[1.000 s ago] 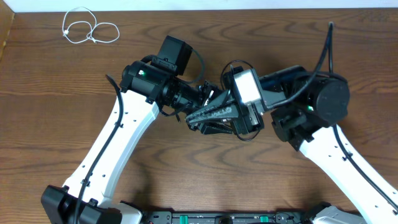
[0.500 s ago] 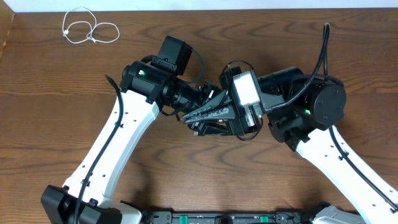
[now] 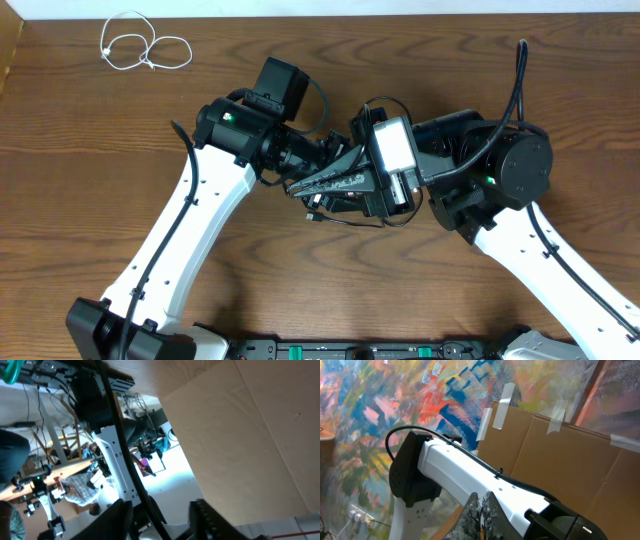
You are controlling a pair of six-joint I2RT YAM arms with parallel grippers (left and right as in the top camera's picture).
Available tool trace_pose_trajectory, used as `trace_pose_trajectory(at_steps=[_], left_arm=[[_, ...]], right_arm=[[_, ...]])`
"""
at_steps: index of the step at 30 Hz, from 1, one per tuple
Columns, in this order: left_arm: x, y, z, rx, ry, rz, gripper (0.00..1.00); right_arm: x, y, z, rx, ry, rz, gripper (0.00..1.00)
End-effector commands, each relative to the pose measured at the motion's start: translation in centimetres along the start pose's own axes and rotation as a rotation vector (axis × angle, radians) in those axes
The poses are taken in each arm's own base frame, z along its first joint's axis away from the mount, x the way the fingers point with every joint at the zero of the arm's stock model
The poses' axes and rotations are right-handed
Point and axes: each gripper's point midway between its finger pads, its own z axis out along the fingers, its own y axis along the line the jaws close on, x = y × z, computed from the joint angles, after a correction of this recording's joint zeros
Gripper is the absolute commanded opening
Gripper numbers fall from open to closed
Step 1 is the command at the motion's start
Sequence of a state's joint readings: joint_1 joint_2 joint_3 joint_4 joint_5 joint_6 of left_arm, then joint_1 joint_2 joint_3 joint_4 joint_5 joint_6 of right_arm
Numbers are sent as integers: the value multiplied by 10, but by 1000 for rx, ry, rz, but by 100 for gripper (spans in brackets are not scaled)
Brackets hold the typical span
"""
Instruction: Untangle cables
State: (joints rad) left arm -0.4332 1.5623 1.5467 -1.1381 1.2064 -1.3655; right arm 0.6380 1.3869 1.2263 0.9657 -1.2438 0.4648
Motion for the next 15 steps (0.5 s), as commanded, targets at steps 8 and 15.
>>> trace_pose_trajectory(at_steps=[8, 15], left_arm=[[12, -1, 1, 8, 88, -7, 41], [14, -2, 1, 9, 97, -8, 46]], right_arm=[[0, -2, 3, 7, -11, -11, 1], [0, -2, 3, 7, -10, -19, 1]])
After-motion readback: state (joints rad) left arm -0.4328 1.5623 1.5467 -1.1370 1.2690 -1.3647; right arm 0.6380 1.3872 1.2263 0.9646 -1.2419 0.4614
